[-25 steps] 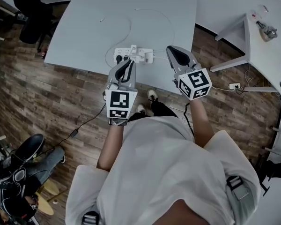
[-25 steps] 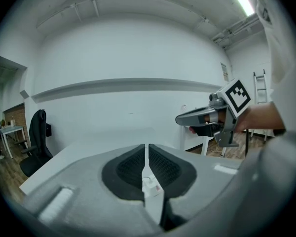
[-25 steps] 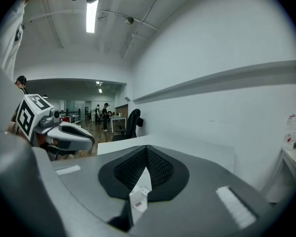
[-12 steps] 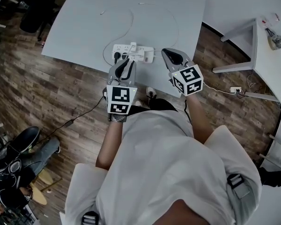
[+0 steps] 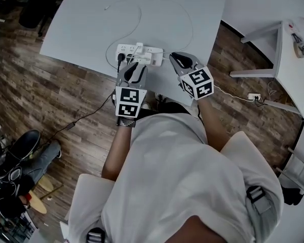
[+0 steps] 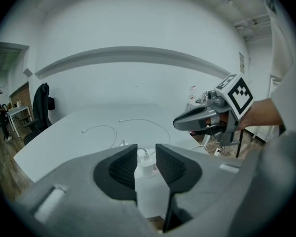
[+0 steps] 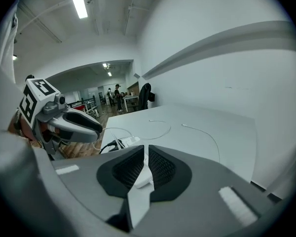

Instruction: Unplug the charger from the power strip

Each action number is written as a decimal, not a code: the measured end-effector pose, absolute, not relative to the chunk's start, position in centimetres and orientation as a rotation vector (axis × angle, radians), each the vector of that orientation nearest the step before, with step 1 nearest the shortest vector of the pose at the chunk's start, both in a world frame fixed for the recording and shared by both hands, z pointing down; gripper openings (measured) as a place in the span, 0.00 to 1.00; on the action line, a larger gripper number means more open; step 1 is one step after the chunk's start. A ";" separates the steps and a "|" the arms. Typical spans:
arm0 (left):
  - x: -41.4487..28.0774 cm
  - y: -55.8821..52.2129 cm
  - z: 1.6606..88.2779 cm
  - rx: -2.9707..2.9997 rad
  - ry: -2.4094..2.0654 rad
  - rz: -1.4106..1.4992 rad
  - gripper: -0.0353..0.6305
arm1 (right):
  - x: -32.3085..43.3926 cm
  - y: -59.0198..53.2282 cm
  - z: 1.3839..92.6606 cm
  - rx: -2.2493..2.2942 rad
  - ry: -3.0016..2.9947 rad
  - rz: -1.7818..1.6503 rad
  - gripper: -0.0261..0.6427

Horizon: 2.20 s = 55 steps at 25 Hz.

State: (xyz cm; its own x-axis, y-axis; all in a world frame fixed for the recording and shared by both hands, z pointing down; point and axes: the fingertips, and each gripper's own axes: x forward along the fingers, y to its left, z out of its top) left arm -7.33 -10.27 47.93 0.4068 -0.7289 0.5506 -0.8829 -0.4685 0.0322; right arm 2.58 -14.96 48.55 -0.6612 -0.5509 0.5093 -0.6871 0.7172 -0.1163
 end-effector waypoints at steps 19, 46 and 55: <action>-6.4 -12.8 54.6 2.168 -1.414 0.703 0.32 | -0.2 -15.9 58.2 0.675 -2.389 0.497 0.05; -5.7 -14.8 58.7 2.037 -1.486 0.709 0.28 | -0.6 -16.4 61.5 0.658 -2.340 0.530 0.04; -5.8 -14.7 58.6 2.011 -1.494 0.666 0.28 | -0.5 -16.3 61.5 0.670 -2.345 0.538 0.04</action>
State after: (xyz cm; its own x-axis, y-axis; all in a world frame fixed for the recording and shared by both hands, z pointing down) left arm -5.79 -14.72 58.59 0.2623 -0.6941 0.6704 -0.9626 -0.2372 0.1310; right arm -0.52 -16.34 61.54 -0.6701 -0.3241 0.6678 -0.5827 0.7870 -0.2027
